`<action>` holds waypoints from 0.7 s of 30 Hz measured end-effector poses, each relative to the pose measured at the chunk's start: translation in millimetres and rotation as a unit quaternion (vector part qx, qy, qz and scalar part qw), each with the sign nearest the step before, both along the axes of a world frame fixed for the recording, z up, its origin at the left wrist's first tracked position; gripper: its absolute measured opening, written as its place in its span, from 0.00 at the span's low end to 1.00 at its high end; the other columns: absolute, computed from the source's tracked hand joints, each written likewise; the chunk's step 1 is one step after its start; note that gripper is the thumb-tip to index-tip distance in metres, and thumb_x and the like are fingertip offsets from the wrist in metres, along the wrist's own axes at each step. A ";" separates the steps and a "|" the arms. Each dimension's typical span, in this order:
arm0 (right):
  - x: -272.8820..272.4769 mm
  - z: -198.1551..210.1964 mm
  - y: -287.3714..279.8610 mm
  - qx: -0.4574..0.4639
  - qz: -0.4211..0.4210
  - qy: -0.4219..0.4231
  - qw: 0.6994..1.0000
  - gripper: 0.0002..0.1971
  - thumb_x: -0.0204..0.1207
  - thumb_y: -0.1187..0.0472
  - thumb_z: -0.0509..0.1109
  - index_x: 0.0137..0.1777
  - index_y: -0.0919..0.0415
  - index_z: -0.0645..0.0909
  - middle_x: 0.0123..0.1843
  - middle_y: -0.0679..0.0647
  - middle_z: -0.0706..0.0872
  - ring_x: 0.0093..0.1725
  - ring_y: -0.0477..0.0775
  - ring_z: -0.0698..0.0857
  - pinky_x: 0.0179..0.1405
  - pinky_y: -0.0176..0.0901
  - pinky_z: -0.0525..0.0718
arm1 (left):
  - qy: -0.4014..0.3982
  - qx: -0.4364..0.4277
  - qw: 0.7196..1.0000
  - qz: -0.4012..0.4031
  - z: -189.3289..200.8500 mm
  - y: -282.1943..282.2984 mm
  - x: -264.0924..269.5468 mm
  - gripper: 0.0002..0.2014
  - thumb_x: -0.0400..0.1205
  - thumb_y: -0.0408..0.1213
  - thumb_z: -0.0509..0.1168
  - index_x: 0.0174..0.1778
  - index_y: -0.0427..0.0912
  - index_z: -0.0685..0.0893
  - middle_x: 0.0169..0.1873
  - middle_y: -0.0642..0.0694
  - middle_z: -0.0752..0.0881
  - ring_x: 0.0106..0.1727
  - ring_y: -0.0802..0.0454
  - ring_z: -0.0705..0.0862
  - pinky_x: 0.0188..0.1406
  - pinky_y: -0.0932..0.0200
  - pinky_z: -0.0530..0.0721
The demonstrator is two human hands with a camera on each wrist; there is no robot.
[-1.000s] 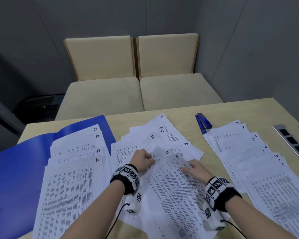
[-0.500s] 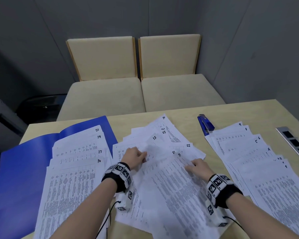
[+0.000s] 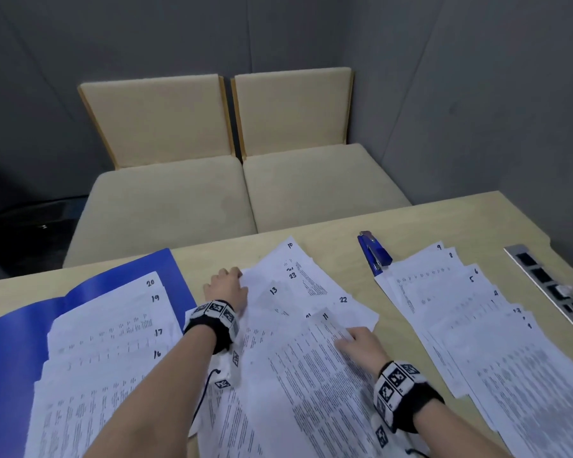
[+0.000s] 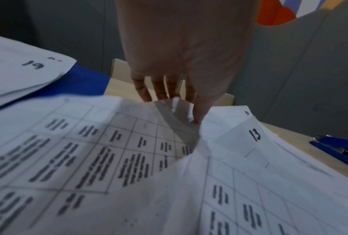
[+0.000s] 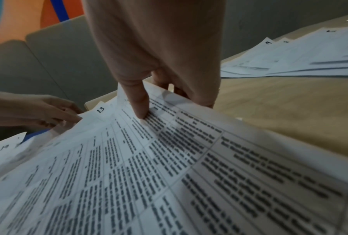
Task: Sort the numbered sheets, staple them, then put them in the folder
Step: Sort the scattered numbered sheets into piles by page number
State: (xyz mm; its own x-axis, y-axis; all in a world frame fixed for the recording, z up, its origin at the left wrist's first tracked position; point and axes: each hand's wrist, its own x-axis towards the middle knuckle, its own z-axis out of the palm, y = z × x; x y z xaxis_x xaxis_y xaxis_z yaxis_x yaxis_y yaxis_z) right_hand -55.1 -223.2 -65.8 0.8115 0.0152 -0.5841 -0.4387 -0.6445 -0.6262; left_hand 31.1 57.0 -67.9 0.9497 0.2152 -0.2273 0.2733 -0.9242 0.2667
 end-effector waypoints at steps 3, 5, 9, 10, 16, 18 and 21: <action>1.5 -4.8 -2.3 -0.007 0.009 -0.002 1.000 0.11 0.74 0.60 0.66 0.31 0.58 0.71 0.29 0.52 0.74 0.30 0.51 0.73 0.29 0.40 0.66 | -0.024 -0.099 0.994 0.038 10.1 5.5 3.3 0.04 0.76 0.41 0.66 0.46 0.50 0.81 0.41 0.49 0.85 0.48 0.45 0.84 0.56 0.48 0.76; 2.4 -5.9 -3.9 -0.006 0.007 -0.002 1.000 0.10 0.74 0.60 0.66 0.32 0.57 0.74 0.30 0.52 0.75 0.30 0.50 0.74 0.29 0.40 0.67 | -0.060 -0.192 0.976 0.080 20.9 7.0 2.0 0.05 0.73 0.39 0.70 0.33 0.49 0.82 0.31 0.50 0.85 0.39 0.46 0.84 0.48 0.48 0.82; 0.0 -4.3 -2.0 0.014 0.012 0.002 1.000 0.08 0.74 0.61 0.65 0.37 0.64 0.79 0.33 0.54 0.78 0.32 0.51 0.75 0.31 0.40 0.69 | -0.118 -0.329 0.930 0.113 46.4 5.4 -1.1 0.08 0.73 0.34 0.74 0.28 0.42 0.85 0.28 0.47 0.86 0.31 0.52 0.81 0.32 0.60 0.78; -1.1 -3.9 -1.2 0.019 0.012 -0.003 1.000 0.09 0.74 0.61 0.65 0.41 0.68 0.81 0.34 0.56 0.81 0.33 0.51 0.77 0.32 0.40 0.71 | -0.118 -0.365 0.917 0.108 54.1 4.5 -2.3 0.08 0.73 0.33 0.74 0.29 0.40 0.85 0.27 0.47 0.85 0.29 0.55 0.80 0.30 0.64 0.77; 0.4 0.6 -0.1 0.016 0.041 -0.020 0.999 0.11 0.75 0.62 0.64 0.53 0.66 0.82 0.31 0.47 0.78 0.24 0.43 0.73 0.23 0.33 0.69 | -0.077 -0.462 0.877 0.107 88.8 9.3 -10.7 0.07 0.76 0.33 0.73 0.33 0.37 0.83 0.22 0.48 0.78 0.21 0.52 0.73 0.20 0.67 0.71; 1.8 -0.7 -1.7 0.022 0.054 -0.015 0.998 0.09 0.75 0.61 0.64 0.51 0.64 0.81 0.31 0.49 0.76 0.23 0.44 0.71 0.23 0.36 0.67 | -0.163 -0.277 0.945 0.054 94.6 9.9 -13.2 0.06 0.79 0.39 0.70 0.39 0.42 0.84 0.29 0.49 0.85 0.30 0.48 0.81 0.34 0.57 0.81; 4.0 3.2 -4.9 0.025 0.080 -0.006 0.996 0.05 0.76 0.62 0.64 0.50 0.58 0.79 0.38 0.51 0.82 0.30 0.46 0.78 0.32 0.39 0.76 | -0.300 0.015 0.952 -0.051 113.4 4.0 -21.2 0.09 0.85 0.44 0.55 0.44 0.43 0.75 0.21 0.45 0.81 0.23 0.44 0.76 0.35 0.52 0.78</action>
